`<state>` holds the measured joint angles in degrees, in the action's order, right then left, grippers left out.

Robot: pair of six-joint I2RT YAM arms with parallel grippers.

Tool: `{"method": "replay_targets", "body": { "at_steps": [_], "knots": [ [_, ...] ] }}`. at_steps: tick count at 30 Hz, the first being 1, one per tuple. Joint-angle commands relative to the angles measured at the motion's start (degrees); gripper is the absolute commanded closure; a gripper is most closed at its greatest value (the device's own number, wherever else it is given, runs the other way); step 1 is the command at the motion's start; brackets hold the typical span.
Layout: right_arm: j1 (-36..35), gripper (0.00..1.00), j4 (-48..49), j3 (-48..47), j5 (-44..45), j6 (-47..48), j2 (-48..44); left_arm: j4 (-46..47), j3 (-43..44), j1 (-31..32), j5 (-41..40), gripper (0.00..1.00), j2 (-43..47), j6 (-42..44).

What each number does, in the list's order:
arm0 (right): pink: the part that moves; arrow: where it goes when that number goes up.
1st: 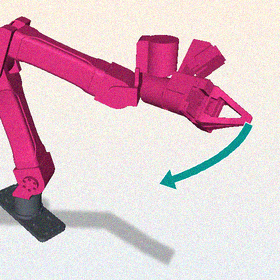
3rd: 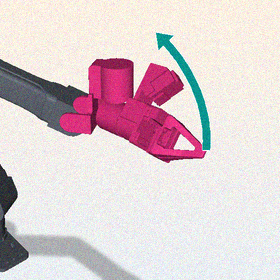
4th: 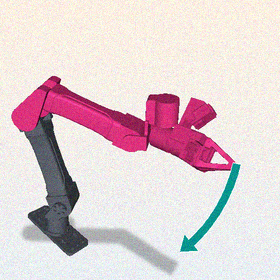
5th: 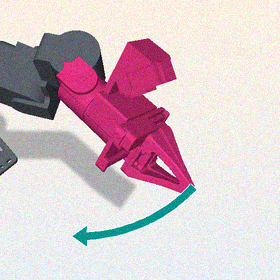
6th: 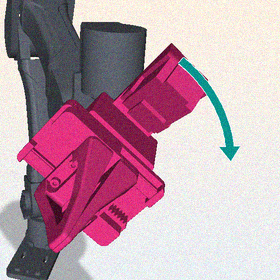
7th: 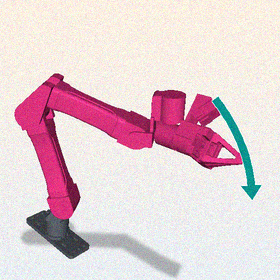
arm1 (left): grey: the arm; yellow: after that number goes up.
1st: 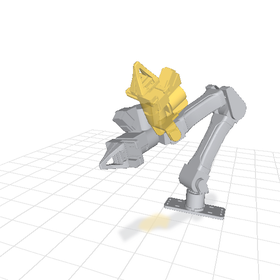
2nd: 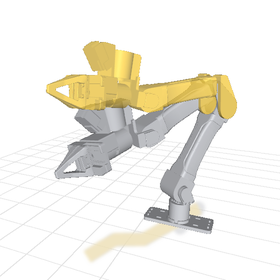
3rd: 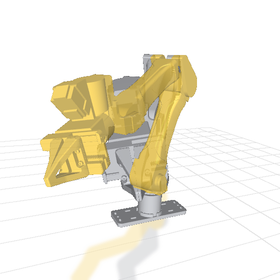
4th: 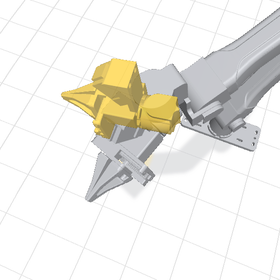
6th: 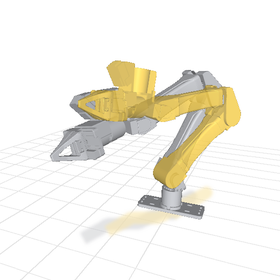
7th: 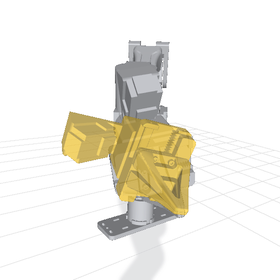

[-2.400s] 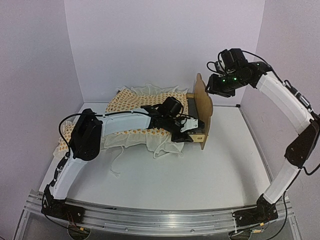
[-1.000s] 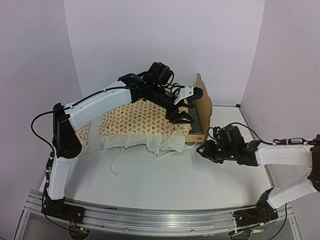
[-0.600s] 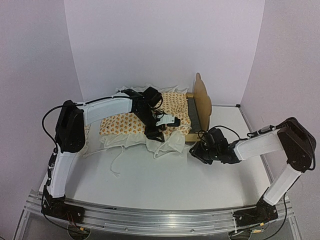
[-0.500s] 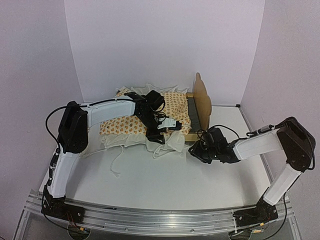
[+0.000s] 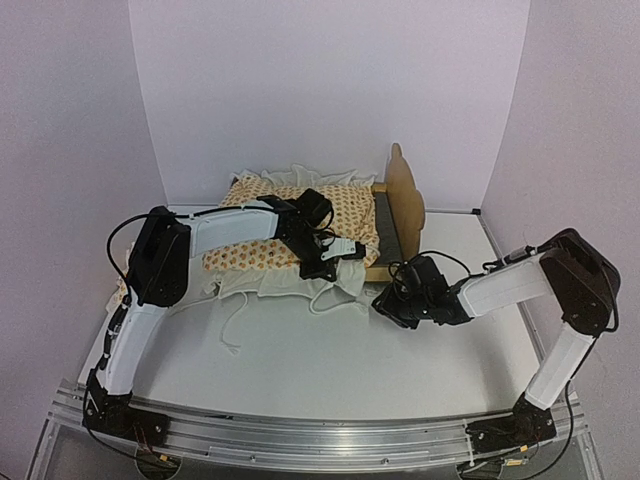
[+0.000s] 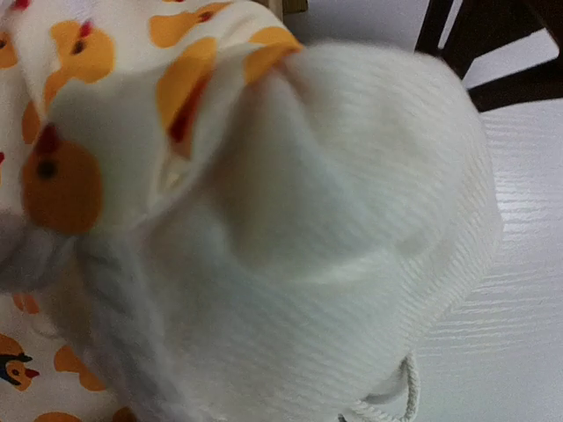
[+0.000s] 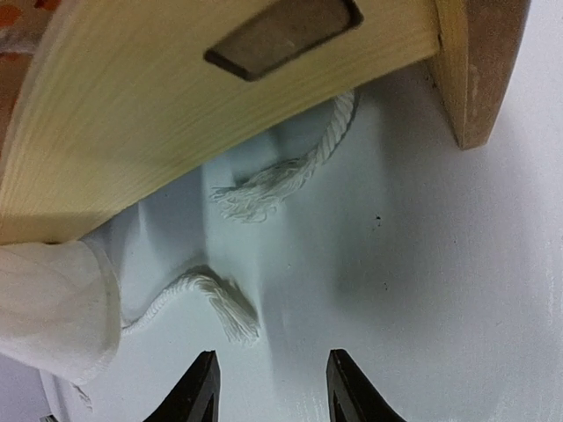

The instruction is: Set up the pet bed

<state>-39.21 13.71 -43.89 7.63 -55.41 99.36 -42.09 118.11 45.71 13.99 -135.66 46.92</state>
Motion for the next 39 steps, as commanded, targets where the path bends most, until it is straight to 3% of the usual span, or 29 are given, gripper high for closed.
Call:
{"method": "replay_targets", "body": {
  "at_steps": [1,5,11,16,22,27,33,36,39],
  "knots": [
    [2.39,0.58,2.25,-4.17,4.49,-3.83,2.15,-3.04,1.65,1.15,-1.06,1.0,-0.69,0.53],
    [2.92,0.57,3.11,-4.39,9.13,-8.2,2.92,-3.11,4.72,1.15,0.94,1.0,1.25,-2.8],
    [4.91,0.55,13.05,-2.1,12.22,-15.35,5.56,-4.84,9.7,1.09,6.56,1.0,3.4,-4.72],
    [5.23,0.55,12.17,-3.58,16.03,-15.69,6.43,-5.82,11.49,1.04,8.47,1.0,4.28,-6.75],
    [5.09,0.58,3.8,-2.92,23.14,-16.85,5.06,-3.72,11.77,1.05,8.13,1.0,4.96,-7.3],
    [5.01,0.55,5.14,-5.51,20.13,-9.87,7.11,-2.4,13.24,0.91,7.78,1.0,5.35,-7.48],
    [3.21,0.54,20.61,1.94,15.52,-2.48,6.99,-1.17,15.43,0.57,6.81,1.0,6.4,-8.32],
    [2.62,0.51,17.45,-1.35,13.62,3.75,6.88,-0.32,13.56,0.44,8.11,1.0,7.64,-8.19],
    [0.09,0.5,8.43,-6.39,18.97,8.53,6.79,-0.18,13.11,0.45,9.26,1.0,7.66,-8.36]
  ]
}}
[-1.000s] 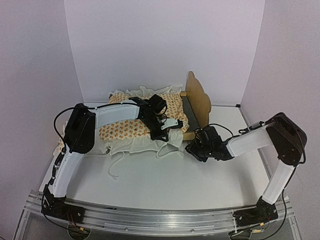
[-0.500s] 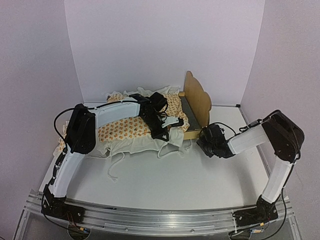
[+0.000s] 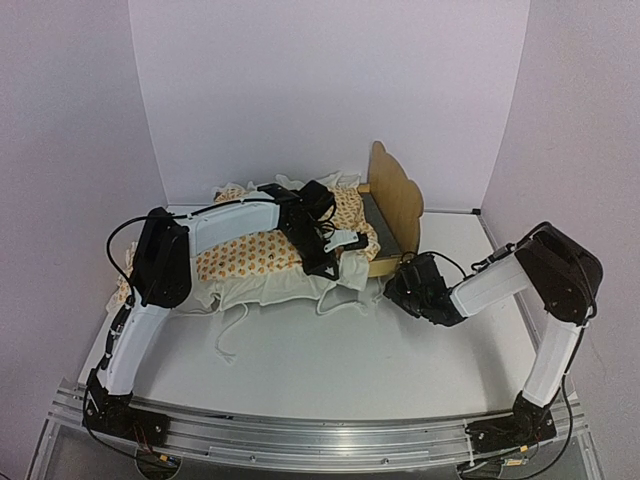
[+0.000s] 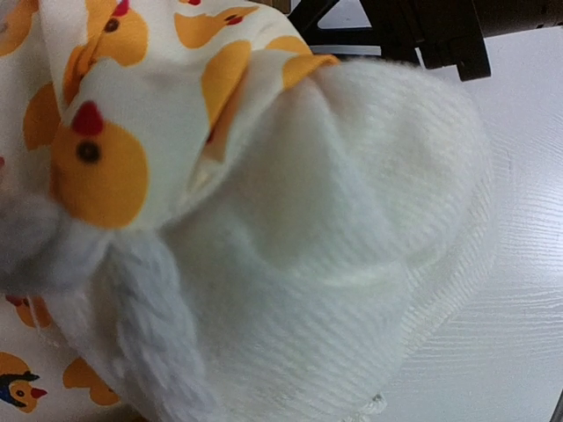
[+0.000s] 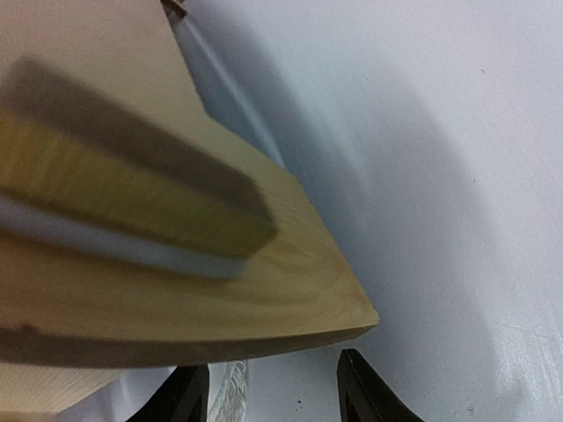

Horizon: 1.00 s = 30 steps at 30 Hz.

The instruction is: Set up the pet bed

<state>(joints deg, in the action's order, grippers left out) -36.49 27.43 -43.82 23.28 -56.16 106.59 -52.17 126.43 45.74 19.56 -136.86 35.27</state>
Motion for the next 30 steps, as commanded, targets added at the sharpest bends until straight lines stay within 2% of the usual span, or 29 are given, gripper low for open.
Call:
{"method": "replay_targets", "body": {
  "at_steps": [1,9,11,13,16,20,22,25,30],
  "knots": [
    [-3.57,0.5,-5.88,-7.11,4.64,10.85,-0.26,9.93,4.75,0.42,3.88,1.0,8.81,3.19],
    [-6.22,0.56,-8.08,-8.57,5.78,10.93,5.7,10.43,4.5,0.32,3.88,1.0,8.71,3.58],
    [-8.8,0.57,-2.95,-6.11,6.79,11.79,5.67,10.85,4.63,0.3,2.92,1.0,8.44,3.76],
    [-9.98,0.55,6.59,0.02,7.72,11.11,4.39,11.32,4.72,0.04,2.09,1.0,8.06,3.59],
    [-10.04,0.51,9.75,3.7,8.23,11.91,2.15,11.49,4.99,-0.4,2.38,1.0,7.79,2.9],
    [-10.13,0.47,9.64,3.78,9.04,14.08,-0.02,11.71,4.96,-0.47,2.98,1.0,7.68,3.08],
    [-10.13,0.41,8.7,3.3,11.3,16.22,-1.28,11.59,4.96,-0.44,3.34,1.0,7.66,3.35],
    [-10.06,0.33,3.81,-0.55,15.42,19.62,-2.79,11.57,4.55,-0.43,3.55,1.0,7.76,3.36],
    [-10.04,0.31,-5.33,-8.64,14.93,22.1,1.66,11.87,4.47,-0.44,3.57,1.0,7.82,3.14]
  ]
}}
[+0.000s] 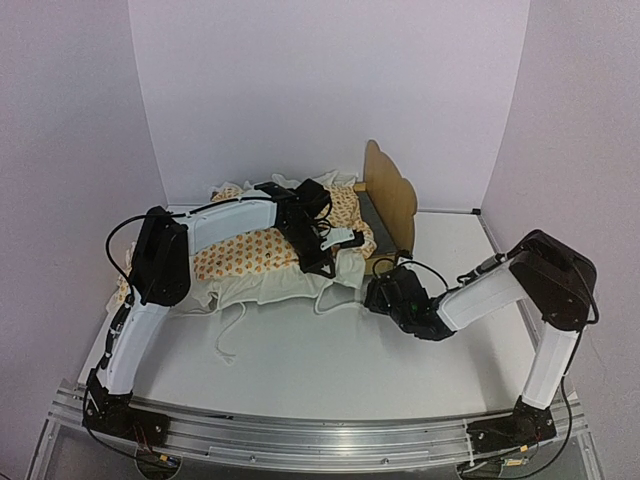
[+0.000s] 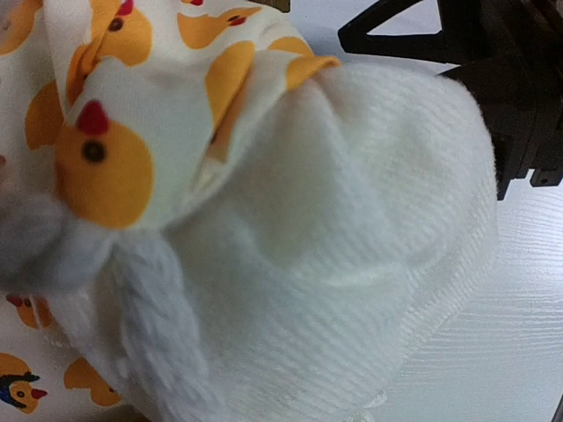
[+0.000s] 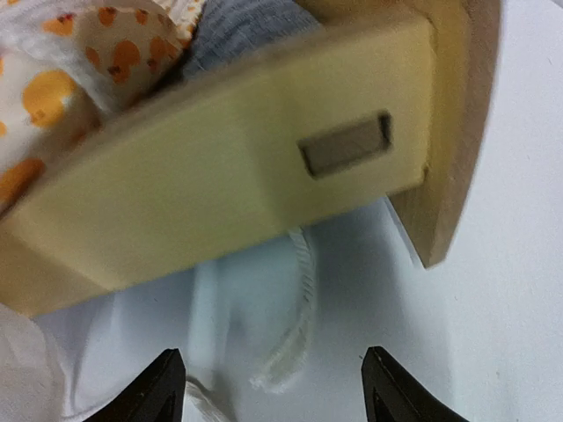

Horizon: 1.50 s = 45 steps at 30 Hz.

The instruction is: Set up the pet bed

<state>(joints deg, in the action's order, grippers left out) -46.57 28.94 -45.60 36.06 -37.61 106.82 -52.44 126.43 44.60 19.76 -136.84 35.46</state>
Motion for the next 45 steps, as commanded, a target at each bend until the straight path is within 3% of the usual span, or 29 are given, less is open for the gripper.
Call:
{"method": "replay_targets", "body": {
  "at_steps": [1,7,11,16,21,23,26,30,36,45],
  "knots": [
    [0.05,0.31,-7.03,-7.61,2.05,3.66,2.59,12.16,4.42,0.73,3.43,1.0,7.84,2.92],
    [0.08,0.39,-14.73,-12.8,5.92,3.65,8.27,12.45,4.11,0.62,4.06,1.0,7.94,2.81],
    [0.23,0.39,-17.42,-10.83,8.69,-0.1,7.81,12.47,4.31,0.58,4.36,1.0,7.95,2.97],
    [1.64,0.43,-17.61,-11.44,3.04,-0.81,10.01,12.45,4.41,0.6,4.77,1.0,7.68,3.21],
    [2.09,0.58,-17.61,-13.17,-1.91,-2.92,13.57,12.29,4.17,0.56,4.93,1.0,7.81,3.21],
    [2.31,0.7,-17.64,-12.92,-2.25,-3.63,14.02,12.0,4.07,0.53,4.94,1.0,7.86,3.3],
    [2.89,1.0,-17.69,-10.38,-1.85,-5.22,12.02,11.59,3.45,0.44,4.81,1.0,8.08,3.64],
    [3.15,1.0,-22.13,-7.84,-4.67,-3.13,5.47,12.47,0.77,-0.59,3.78,1.0,8.38,4.96],
    [2.49,1.0,-26.83,-1.46,-16.38,-1.01,-5.41,13.2,-1.92,-2.79,0.74,1.0,7.49,10.66],
    [1.43,1.0,-32.21,-0.21,-27.77,3.56,-11.94,17.11,-3.97,-4.35,-2.14,1.0,6.88,13.7]
  ]
}}
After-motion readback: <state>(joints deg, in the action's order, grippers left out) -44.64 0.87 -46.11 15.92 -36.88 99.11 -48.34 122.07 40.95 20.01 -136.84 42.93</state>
